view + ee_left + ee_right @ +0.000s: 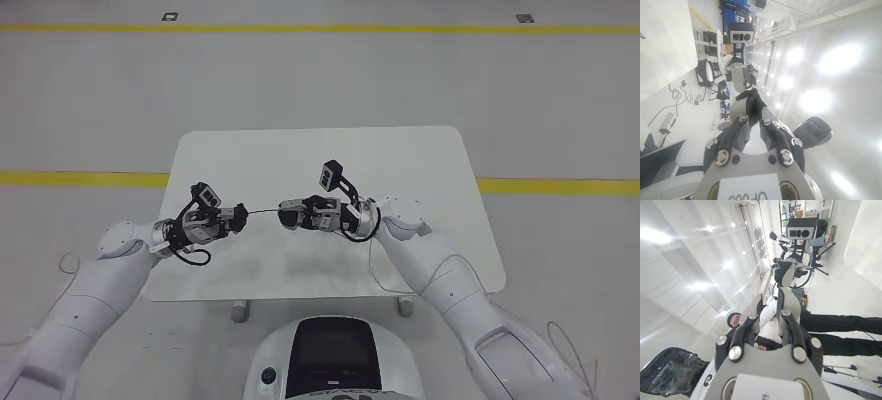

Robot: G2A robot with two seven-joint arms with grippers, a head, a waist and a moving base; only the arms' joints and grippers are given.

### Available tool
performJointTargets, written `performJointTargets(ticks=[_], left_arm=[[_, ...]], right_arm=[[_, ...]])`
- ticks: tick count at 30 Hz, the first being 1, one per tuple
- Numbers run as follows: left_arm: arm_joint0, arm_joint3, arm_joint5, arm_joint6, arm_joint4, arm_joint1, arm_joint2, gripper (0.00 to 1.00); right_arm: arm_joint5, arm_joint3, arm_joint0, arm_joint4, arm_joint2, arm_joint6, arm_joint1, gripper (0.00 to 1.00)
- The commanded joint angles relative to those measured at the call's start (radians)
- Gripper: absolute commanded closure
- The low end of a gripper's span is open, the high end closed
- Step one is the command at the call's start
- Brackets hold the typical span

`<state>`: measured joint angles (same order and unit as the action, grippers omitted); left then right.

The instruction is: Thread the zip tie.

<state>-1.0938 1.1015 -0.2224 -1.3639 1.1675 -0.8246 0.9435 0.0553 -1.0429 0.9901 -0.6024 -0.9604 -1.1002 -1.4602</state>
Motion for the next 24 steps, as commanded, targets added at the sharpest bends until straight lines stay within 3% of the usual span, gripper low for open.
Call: performJointTargets(ticks=[1,8,14,15,16,24], left_arm=[[-0.001,-0.001,0.002,-0.002,-0.005,-0.002,0.003,1.00],[-0.005,-0.002,0.009,-0.007,-0.018,-0.007,0.015,1.00],[-0.009,-0.001,0.012,-0.009,-0.034,-0.011,0.027,1.00],[-0.010,-0.001,0.009,-0.008,-0.037,-0.012,0.029,0.82],[-0.010,-0.001,0.009,-0.008,-0.037,-0.012,0.029,0.00],[-0.010,-0.001,0.009,-0.008,-0.037,-0.012,0.029,0.00]], right_arm=[[-0.002,-0.001,0.000,0.004,0.001,0.002,0.001,0.89],[-0.011,-0.006,0.002,0.012,0.005,0.010,0.003,1.00],[-0.018,-0.009,0.002,0.014,0.007,0.015,0.005,1.00],[-0.019,-0.009,0.002,0.015,0.007,0.016,0.006,1.00],[-0.019,-0.009,0.003,0.015,0.008,0.018,0.006,1.00],[-0.017,-0.008,0.016,0.002,-0.002,0.042,0.010,1.00]])
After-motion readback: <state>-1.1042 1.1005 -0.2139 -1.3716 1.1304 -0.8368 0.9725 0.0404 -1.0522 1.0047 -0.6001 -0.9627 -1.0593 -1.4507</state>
